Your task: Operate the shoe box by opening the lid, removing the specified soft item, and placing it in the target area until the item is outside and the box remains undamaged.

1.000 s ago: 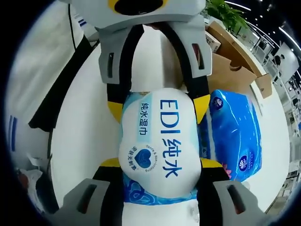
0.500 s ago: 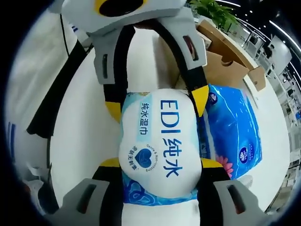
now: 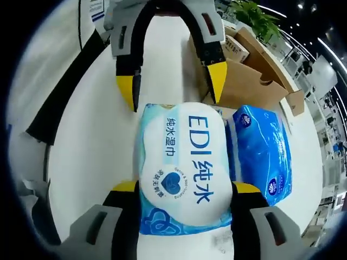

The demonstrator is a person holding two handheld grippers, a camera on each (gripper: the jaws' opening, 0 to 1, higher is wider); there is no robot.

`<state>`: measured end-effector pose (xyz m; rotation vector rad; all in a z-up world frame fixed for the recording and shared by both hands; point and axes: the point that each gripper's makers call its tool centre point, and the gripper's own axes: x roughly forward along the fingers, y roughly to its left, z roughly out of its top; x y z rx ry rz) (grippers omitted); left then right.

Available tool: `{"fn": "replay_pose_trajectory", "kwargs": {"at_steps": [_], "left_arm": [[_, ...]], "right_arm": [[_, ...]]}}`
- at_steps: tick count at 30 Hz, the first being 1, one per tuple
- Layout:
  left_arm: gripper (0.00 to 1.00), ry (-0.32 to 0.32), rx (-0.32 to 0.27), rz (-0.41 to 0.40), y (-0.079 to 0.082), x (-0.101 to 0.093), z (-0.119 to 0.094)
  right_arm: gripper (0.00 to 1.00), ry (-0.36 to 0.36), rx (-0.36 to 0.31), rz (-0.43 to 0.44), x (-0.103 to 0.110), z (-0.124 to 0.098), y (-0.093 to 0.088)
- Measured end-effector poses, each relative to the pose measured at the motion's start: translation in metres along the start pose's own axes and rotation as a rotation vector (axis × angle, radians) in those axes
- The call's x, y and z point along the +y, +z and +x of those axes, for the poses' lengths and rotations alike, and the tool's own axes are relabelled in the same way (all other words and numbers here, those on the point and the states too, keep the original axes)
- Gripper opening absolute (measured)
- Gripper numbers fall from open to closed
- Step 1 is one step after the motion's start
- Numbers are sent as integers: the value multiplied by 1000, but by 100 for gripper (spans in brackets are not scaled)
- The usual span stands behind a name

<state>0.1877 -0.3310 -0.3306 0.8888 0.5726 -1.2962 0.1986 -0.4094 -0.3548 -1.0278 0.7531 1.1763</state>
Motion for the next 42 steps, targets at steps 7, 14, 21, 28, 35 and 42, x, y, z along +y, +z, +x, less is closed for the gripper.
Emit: {"fn": "replay_pose_trajectory", "kwargs": {"at_steps": [7, 14, 21, 28, 35, 42], "left_arm": [[58, 20, -49, -5, -4, -5, -20], [65, -88, -37, -134, -21, -20, -48], [76, -120, -79, -281, -29, -15, -77], [98, -136, -90, -400, -58, -11, -106], [99, -83, -94, -385, -73, 7, -128], [90, -7, -114, -388, -95, 29, -145]], "right_arm": [[64, -82, 30, 24, -1, -10, -3], [68, -209, -87, 414, -15, -40, 8], [81, -287, -124, 590, -22, -67, 14], [80, -310, -214, 774, -30, -91, 28], [72, -451, -203, 838, -45, -123, 26], [66, -535, -310, 1016, -50, -144, 40]]}}
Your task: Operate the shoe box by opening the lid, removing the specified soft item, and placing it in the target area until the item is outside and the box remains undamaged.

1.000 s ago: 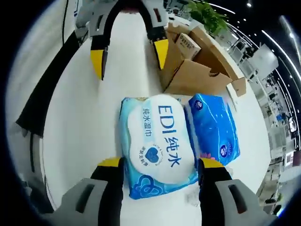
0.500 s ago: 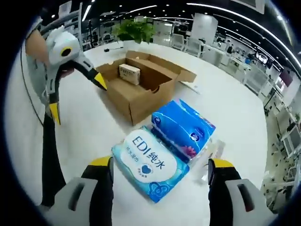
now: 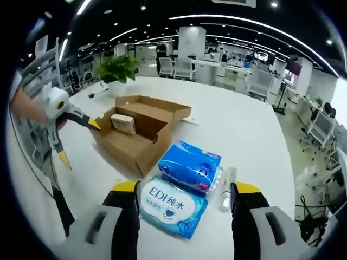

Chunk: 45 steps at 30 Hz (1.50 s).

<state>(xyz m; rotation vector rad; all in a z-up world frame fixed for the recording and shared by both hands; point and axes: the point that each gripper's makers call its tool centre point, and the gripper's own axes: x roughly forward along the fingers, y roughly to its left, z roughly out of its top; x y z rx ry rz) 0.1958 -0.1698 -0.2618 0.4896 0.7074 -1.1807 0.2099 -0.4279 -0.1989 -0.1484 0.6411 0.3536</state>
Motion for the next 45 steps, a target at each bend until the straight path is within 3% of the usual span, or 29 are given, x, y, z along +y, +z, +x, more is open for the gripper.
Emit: {"fn": "replay_pose_trajectory", "kwargs": {"at_steps": [2, 4, 5, 7, 11, 15, 17, 18, 21, 24, 26, 27, 29, 30, 33, 37, 38, 40, 41, 42, 45], "left_arm": [[85, 18, 4, 5, -7, 10, -9], [65, 49, 70, -2, -21, 22, -22], [62, 50, 55, 13, -23, 28, -26], [68, 73, 104, 39, -35, 43, -35], [62, 98, 136, 94, -47, 66, -50], [59, 76, 162, 110, -54, 82, -58], [50, 70, 164, 114, -55, 85, -59], [48, 67, 169, 124, -56, 87, -57], [42, 75, 208, 216, -62, 93, -49], [38, 61, 248, 286, -72, 91, -41], [32, 51, 262, 290, -79, 90, -38], [26, 30, 277, 293, -83, 88, -39], [25, 59, 271, 335, -84, 94, -37], [25, 35, 292, 332, -89, 93, -36], [25, 16, 291, 333, -91, 92, -33], [22, -3, 307, 336, -98, 95, -27], [20, 31, 327, 368, -101, 102, -27], [15, 61, 323, 409, -102, 107, -27], [15, 45, 318, 358, -106, 107, -25], [14, 39, 323, 333, -109, 106, -24], [9, 17, 322, 365, -112, 104, -21]], "right_arm": [[63, -13, -10, -2, 2, -4, 3], [62, -20, -29, 5, 5, -8, 9], [62, -29, -52, 4, 7, -10, 14], [59, -28, -51, 3, 13, -12, 17], [56, -29, -67, 1, 20, -12, 24], [55, -46, -55, -54, 21, -18, 32], [50, -65, -60, -83, 22, -25, 38], [48, -111, -63, -127, 18, -35, 45], [53, -135, -72, -171, 18, -45, 56], [46, -176, -50, -248, 13, -60, 71], [45, -160, -57, -238, 17, -66, 82], [47, -98, -57, -221, 28, -65, 85], [56, -57, -32, -232, 35, -63, 85], [58, 1, 1, -255, 50, -60, 83], [50, -15, -33, -311, 58, -63, 96], [44, -18, -53, -294, 65, -69, 108], [40, -16, -60, -306, 67, -70, 110], [18, 19, -69, -301, 71, -68, 110], [17, 55, -53, -211, 74, -61, 104], [21, 50, -61, -221, 73, -59, 105], [24, 50, -94, -247, 78, -56, 115]]}}
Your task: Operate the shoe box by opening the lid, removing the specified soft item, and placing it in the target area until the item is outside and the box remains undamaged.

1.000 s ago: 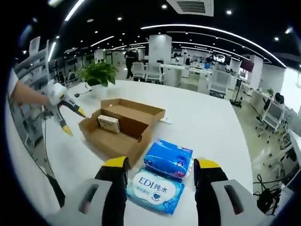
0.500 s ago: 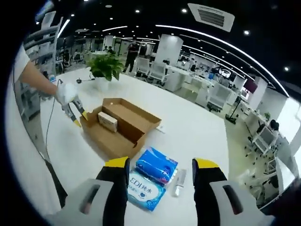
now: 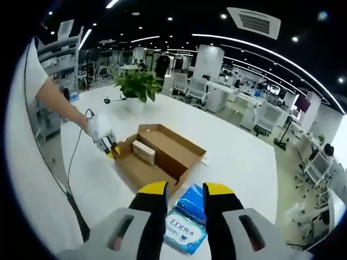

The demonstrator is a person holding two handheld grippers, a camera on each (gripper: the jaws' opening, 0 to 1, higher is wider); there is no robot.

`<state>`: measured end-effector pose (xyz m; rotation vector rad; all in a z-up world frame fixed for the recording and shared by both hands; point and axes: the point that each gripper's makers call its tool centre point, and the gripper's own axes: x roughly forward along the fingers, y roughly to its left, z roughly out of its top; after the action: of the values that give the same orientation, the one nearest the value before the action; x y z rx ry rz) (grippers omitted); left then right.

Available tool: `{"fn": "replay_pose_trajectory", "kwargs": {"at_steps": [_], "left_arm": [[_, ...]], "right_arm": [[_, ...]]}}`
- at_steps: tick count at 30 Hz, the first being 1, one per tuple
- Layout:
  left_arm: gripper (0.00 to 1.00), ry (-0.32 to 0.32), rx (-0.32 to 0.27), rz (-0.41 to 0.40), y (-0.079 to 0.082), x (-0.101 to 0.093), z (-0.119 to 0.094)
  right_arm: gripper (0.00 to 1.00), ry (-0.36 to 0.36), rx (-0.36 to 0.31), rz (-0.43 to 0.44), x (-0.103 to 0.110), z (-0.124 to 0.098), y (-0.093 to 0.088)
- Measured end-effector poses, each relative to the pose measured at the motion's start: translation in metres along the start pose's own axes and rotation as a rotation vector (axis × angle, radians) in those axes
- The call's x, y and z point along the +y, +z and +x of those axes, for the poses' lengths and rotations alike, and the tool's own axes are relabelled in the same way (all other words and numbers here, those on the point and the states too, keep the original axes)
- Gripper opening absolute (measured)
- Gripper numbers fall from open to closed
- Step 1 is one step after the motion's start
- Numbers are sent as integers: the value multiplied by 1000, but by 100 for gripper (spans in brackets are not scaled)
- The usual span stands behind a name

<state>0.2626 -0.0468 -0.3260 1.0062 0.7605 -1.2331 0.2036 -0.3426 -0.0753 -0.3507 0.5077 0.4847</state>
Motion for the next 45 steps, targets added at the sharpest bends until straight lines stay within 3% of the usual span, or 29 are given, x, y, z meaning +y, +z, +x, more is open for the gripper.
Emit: {"fn": "replay_pose_trajectory", "kwargs": {"at_steps": [1, 4, 9, 12, 17, 22, 25, 26, 27, 30, 31, 32, 34, 35, 38, 44, 45], "left_arm": [[6, -14, 28, -6, -2, -3, 1], [5, -13, 28, 10, -2, -2, 5], [4, -38, 24, 29, -2, -4, 4], [3, -44, 18, 47, -3, -5, 4], [0, -73, 19, 29, -3, -7, 4], [0, -51, -3, 63, -3, -10, 4], [0, -52, 7, 42, -3, -10, 4], [0, -52, 7, 33, -2, -8, 5], [0, -53, 5, 38, -3, -9, 5], [0, -54, -5, 52, -3, -9, 5], [0, -56, -4, 50, -3, -9, 5], [0, -60, -3, 48, -2, -9, 5], [0, -62, -2, 45, -2, -10, 5], [0, -61, -3, 46, -2, -10, 5], [0, -54, -9, 49, -2, -10, 4], [0, -40, -46, 52, -1, -11, 3], [0, -39, -46, 54, 0, -11, 4]], "right_arm": [[28, 10, 4, -7, 2, 3, 3], [44, -5, 12, -66, 0, 8, 10], [44, 7, 5, -79, 0, 13, 25], [58, 13, 18, -90, 0, 21, 34], [57, 85, 59, -142, 9, 33, 55], [53, 135, 66, -198, 19, 43, 68], [52, 111, 108, -86, 12, 48, 52], [50, 128, 81, -67, 16, 50, 53], [46, 149, 52, -86, 20, 51, 54], [36, 138, 79, -150, 23, 61, 49], [35, 199, 36, -197, 33, 71, 52], [35, 212, 26, -203, 34, 74, 51], [34, 229, 118, -231, 34, 86, 36], [34, 234, 124, -259, 33, 92, 36], [35, 287, 52, -261, 43, 101, 59], [35, 318, 134, -490, 44, 124, 62], [35, 325, 141, -565, 48, 128, 69]]}}
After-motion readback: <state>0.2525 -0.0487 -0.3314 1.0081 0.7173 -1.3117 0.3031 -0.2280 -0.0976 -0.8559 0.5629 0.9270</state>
